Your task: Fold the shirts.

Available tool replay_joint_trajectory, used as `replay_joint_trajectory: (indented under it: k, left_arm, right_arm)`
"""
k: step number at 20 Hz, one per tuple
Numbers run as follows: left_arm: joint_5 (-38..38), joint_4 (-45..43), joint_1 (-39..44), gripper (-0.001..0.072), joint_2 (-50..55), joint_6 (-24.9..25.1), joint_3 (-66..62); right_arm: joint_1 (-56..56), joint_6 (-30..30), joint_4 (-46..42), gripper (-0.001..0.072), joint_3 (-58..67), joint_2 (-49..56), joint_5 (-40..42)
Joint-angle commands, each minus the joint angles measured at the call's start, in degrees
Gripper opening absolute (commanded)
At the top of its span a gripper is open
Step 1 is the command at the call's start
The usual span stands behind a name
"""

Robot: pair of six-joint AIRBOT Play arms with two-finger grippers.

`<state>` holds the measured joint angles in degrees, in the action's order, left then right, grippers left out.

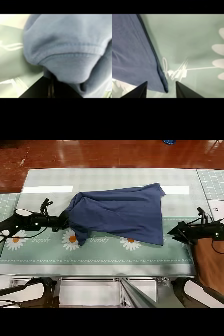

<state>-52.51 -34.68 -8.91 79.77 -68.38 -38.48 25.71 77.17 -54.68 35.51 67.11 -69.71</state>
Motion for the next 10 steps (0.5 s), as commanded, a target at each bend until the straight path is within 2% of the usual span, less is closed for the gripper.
replay_joint_trajectory:
  k: [1,5,8,9,10]
  left_arm:
    - [-1.07,0.44,0.04,0.0018,0.04,0.24,-0.61]
    - [-1.11,0.44,0.02,0.0019,0.04,0.24,-0.61]
    - [-1.07,0.44,0.0,0.0018,0.04,0.24,-0.68]
    - [-1.07,0.44,0.0,0.0018,0.04,0.24,-0.7]
    - [-1.09,0.44,0.0,0.0019,0.02,0.24,-0.7]
  right_arm:
    - [-2.93,0.11,1.38,0.0406,-0.04,4.35,0.09]
    - [-11.69,0.15,5.55,0.0405,-0.04,7.8,6.29]
    - [-16.5,-0.24,10.99,0.0363,0.02,8.13,11.32]
    - [-17.84,-1.84,13.53,0.0329,0.02,8.13,11.87]
    - [-18.78,-3.65,15.67,0.021,0.02,8.13,11.96]
